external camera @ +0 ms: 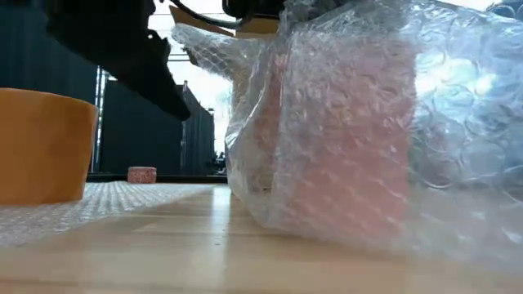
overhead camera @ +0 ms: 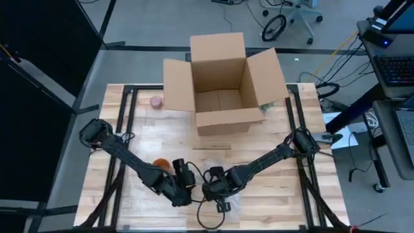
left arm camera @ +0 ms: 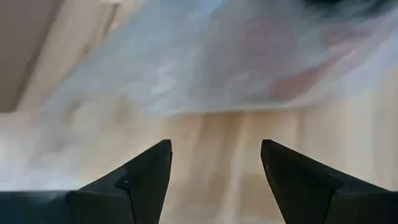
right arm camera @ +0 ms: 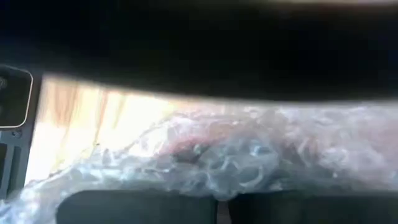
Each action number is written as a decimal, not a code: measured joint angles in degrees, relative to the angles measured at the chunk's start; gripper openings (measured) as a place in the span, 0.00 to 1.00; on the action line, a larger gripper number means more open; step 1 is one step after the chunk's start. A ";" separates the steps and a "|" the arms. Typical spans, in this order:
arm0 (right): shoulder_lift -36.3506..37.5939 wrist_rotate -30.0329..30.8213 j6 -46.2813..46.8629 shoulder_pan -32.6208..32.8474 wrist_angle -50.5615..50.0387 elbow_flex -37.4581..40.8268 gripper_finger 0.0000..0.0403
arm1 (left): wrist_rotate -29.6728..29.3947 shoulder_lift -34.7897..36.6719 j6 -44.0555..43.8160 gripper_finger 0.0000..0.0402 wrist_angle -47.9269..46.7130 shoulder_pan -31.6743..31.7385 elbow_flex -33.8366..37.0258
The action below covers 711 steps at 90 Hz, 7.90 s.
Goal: Wrap mug
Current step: Wrap the pink cup with the bubble wrap
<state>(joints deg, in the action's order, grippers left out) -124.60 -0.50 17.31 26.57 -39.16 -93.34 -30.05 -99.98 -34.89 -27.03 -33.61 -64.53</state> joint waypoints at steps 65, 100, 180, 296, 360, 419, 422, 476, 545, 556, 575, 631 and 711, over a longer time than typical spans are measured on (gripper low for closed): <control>0.58 -0.70 2.49 1.12 -2.19 0.00 0.00 | 5.28 3.65 19.26 0.59 -7.48 6.07 2.32; 0.96 -0.72 3.01 0.65 -0.82 0.15 0.00 | 1.82 5.30 15.41 0.59 -3.98 1.06 4.74; 0.96 -1.72 0.60 -1.53 -0.71 0.22 0.00 | 4.89 5.26 11.28 0.59 -9.49 -3.65 1.22; 0.96 -1.32 -3.66 -1.05 1.16 0.24 0.00 | 10.49 6.93 20.05 0.00 8.30 5.89 0.59; 2.39 -0.69 -0.37 -2.04 3.14 0.39 0.00 | 8.73 6.56 2.19 0.00 14.07 0.29 0.20; 2.45 -0.85 1.46 -3.17 4.35 0.31 0.00 | 9.19 -0.17 6.39 0.00 23.97 -0.15 0.24; 2.45 -0.79 1.39 -3.15 4.35 0.31 0.00 | 8.90 -0.47 6.86 0.00 24.53 -0.17 0.26; 2.61 0.65 0.30 -3.22 3.75 0.52 0.00 | -2.63 -6.72 10.85 0.00 35.23 -0.08 0.44; 7.66 1.01 1.73 -3.00 -1.63 0.35 0.16 | -4.02 -9.35 11.70 0.00 34.63 0.80 0.95; 8.14 0.95 1.79 -3.00 -2.73 0.35 0.22 | -3.99 -9.40 11.66 0.00 34.64 0.79 1.00; 8.69 0.60 1.43 -3.02 -6.30 0.24 0.28 | -3.85 -9.42 11.50 0.00 34.64 0.74 1.07; 19.13 1.68 4.60 -4.31 -11.78 0.15 0.28 | -3.21 -9.42 11.65 0.00 34.64 0.64 1.18; 11.52 8.31 5.77 2.33 -4.91 0.17 0.00 | -2.97 -9.44 11.47 0.00 35.58 1.01 1.22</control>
<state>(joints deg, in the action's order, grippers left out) -113.08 7.81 23.07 28.91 -44.07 -93.17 -33.01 -109.43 -23.42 8.56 -32.60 -63.31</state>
